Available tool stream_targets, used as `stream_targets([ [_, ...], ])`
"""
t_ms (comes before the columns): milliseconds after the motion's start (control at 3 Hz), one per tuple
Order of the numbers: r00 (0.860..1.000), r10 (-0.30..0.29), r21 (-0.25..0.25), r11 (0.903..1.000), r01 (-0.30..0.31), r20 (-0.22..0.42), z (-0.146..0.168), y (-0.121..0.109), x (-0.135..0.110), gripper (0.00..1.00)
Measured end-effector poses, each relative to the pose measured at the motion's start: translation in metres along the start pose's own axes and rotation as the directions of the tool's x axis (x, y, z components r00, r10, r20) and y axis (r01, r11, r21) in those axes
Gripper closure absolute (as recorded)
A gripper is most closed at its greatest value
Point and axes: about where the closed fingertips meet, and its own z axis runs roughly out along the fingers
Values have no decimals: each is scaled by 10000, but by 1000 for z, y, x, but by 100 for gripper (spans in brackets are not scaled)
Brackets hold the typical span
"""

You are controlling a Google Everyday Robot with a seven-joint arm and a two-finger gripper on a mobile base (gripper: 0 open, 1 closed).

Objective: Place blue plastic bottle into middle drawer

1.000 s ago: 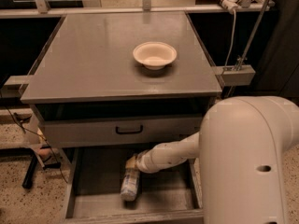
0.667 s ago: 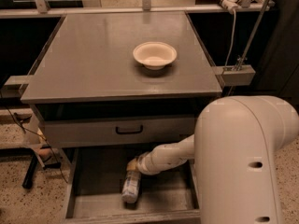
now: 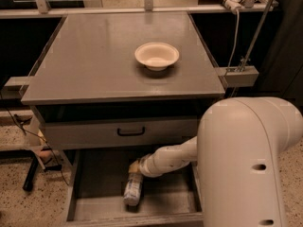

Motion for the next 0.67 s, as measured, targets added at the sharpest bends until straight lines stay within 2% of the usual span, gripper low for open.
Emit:
stream_targets([
  [667,10000,0,0,10000,0,-1,0,0,0,10],
])
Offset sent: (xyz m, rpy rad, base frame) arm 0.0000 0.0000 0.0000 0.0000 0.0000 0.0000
